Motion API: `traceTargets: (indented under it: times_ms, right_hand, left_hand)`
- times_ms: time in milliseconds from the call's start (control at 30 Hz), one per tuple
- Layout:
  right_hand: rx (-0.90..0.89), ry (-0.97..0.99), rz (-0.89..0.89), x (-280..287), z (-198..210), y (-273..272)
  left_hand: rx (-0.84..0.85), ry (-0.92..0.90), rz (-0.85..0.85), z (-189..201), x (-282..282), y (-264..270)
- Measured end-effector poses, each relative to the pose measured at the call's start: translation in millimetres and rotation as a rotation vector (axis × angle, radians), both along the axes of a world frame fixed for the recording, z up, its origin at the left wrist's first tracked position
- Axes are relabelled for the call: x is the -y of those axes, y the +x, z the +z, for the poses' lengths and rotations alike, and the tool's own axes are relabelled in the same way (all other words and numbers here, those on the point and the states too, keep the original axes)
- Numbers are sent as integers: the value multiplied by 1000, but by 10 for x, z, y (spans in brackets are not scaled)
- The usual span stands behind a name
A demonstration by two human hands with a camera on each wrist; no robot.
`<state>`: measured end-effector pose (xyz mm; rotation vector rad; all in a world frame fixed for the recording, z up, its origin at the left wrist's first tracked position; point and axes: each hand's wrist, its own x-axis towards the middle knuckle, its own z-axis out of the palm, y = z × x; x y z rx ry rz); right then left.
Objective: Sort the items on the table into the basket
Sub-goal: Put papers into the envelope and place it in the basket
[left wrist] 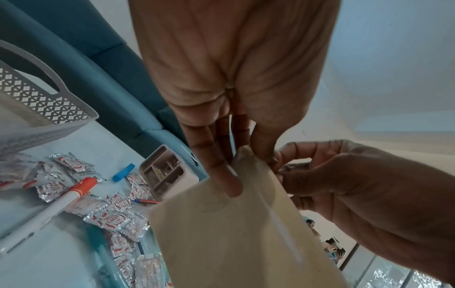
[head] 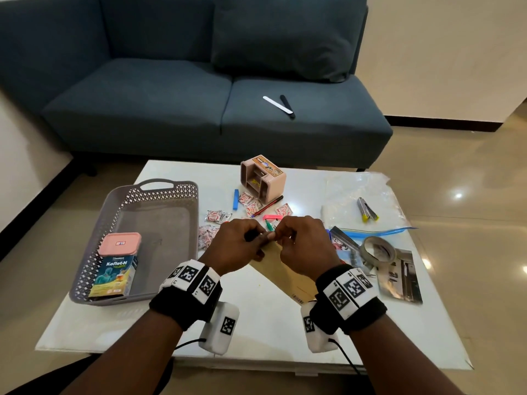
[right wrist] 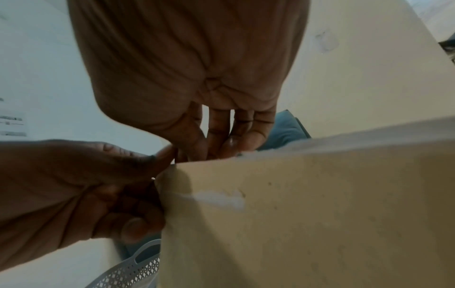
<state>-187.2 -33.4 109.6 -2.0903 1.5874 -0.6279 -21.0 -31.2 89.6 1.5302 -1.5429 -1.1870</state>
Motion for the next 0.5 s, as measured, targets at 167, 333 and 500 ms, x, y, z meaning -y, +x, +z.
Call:
traceTargets:
  times_ms: [167, 333, 500]
  right_hand:
    - [-40, 49, -24, -46, 86, -27]
    - [-379, 63, 28, -63, 134, -157]
    - [-451, 82, -17, -61, 86, -439]
  left_hand:
    - [-2, -10, 51, 47, 37, -17]
    - [-41, -24, 210, 85, 43, 51]
    - [-17, -22, 289, 87, 46, 170]
